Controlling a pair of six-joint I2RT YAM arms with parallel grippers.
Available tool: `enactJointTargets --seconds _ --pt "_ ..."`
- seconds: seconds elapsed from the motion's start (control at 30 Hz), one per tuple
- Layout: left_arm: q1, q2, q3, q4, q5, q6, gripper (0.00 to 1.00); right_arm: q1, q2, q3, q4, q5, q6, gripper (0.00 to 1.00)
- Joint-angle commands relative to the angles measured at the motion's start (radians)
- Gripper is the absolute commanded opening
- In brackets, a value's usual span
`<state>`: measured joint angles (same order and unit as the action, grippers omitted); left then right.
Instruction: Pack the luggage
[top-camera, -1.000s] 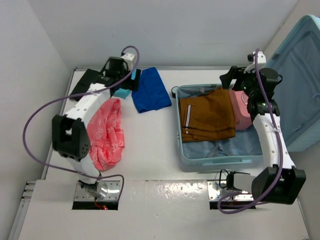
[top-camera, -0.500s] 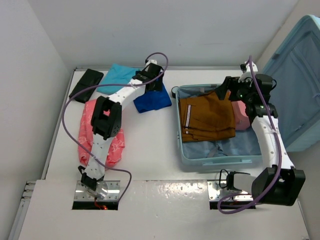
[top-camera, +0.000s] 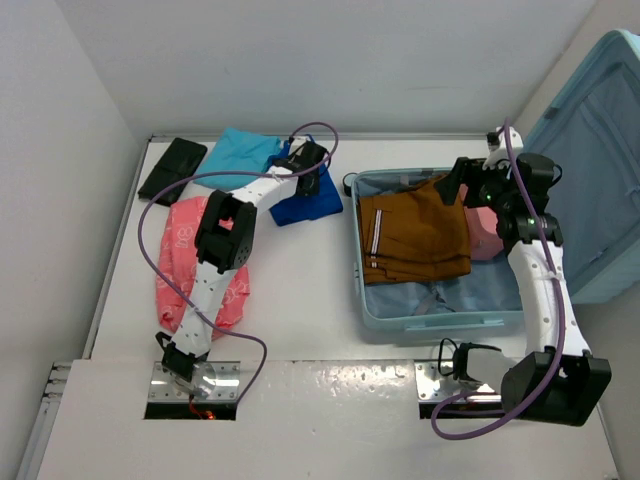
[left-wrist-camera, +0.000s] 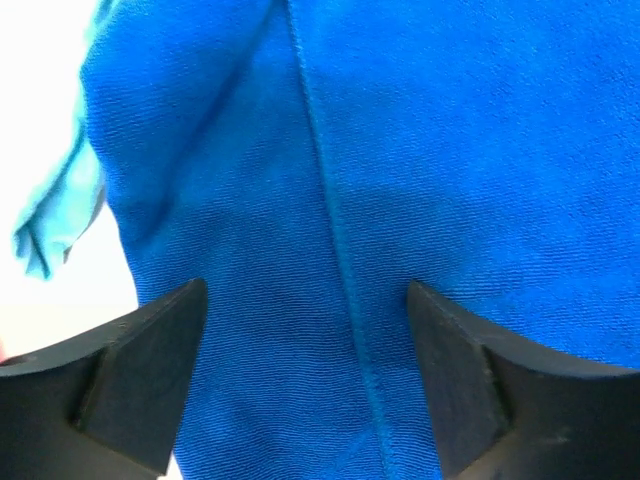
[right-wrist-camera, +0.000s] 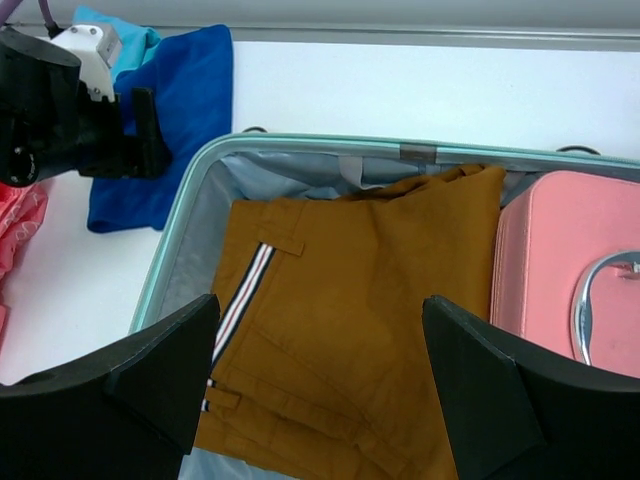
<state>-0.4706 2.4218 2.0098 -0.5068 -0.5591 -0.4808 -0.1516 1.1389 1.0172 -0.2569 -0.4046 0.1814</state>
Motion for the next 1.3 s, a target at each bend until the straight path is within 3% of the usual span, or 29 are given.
enactJointTargets --seconds 0.0,0.1,0.47,0.57,0.67,0.73,0.77,0.83,1.0,1.17,1.27 --pt "0.007 0.025 -0.016 -0.004 0.039 -0.005 0.83 -0.014 -0.028 0.023 -0.021 -0.013 -0.014 0.82" --pt "0.016 0.034 -0.029 -0.004 0.114 -0.016 0.76 -0.023 -0.041 0.037 -0.039 -0.013 -0.026 0.82" --pt "0.078 0.057 -0.111 -0.004 0.301 -0.045 0.67 -0.075 -0.084 0.086 -0.119 -0.036 -0.03 0.8" --pt "0.099 0.069 -0.111 0.005 0.35 -0.045 0.56 -0.077 -0.091 0.098 -0.127 -0.034 -0.026 0.8" --pt "0.099 0.08 -0.111 0.005 0.387 -0.045 0.31 -0.077 -0.088 0.109 -0.137 -0.033 -0.026 0.79" --pt "0.099 0.071 -0.12 0.005 0.407 -0.025 0.22 -0.075 -0.082 0.118 -0.137 -0.033 -0.02 0.77" --pt "0.099 0.062 -0.12 0.005 0.416 -0.025 0.1 -0.075 -0.079 0.124 -0.136 -0.033 -0.014 0.77" --pt "0.099 0.039 -0.131 0.005 0.427 0.004 0.0 -0.077 -0.076 0.135 -0.133 -0.033 -0.008 0.77" --pt "0.075 -0.197 -0.271 0.063 0.479 0.093 0.0 -0.091 -0.106 0.129 -0.12 -0.02 -0.002 0.76" --pt "0.009 -0.573 -0.538 0.337 0.55 0.22 0.0 -0.175 -0.197 0.052 -0.079 0.033 0.02 0.76" --pt "-0.054 -0.748 -0.572 0.406 0.668 0.341 0.0 -0.239 -0.255 0.002 -0.056 0.056 0.059 0.76"
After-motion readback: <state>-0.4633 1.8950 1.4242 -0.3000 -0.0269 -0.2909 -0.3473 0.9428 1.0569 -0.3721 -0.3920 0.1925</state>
